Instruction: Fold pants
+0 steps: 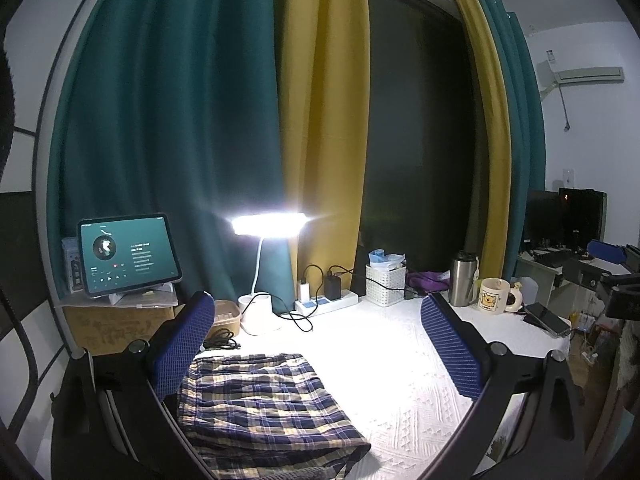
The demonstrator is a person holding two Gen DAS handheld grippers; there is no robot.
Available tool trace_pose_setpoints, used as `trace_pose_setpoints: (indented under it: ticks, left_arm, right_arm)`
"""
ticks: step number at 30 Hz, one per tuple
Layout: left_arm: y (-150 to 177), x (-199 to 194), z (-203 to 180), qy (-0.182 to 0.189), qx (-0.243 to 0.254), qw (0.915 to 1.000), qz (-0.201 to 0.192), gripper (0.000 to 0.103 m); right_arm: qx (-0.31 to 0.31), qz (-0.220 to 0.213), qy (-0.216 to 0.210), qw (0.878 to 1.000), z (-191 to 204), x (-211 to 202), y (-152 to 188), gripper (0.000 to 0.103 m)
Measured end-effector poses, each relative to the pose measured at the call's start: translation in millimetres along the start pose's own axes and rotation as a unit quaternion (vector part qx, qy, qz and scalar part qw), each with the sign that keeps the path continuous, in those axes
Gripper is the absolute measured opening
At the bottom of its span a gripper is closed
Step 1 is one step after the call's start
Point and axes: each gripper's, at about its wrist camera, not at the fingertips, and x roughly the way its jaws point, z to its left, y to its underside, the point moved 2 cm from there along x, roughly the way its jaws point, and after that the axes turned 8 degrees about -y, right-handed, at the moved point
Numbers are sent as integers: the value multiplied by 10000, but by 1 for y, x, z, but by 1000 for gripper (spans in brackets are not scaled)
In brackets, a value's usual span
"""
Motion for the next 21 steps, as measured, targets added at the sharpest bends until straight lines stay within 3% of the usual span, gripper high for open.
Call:
trace_pose_setpoints:
  ticks: [21]
  left_arm:
    - [0,1,0,-21,8,10000,9,102]
  right_arm:
    - [36,-7,28,10000,2,1,6,98]
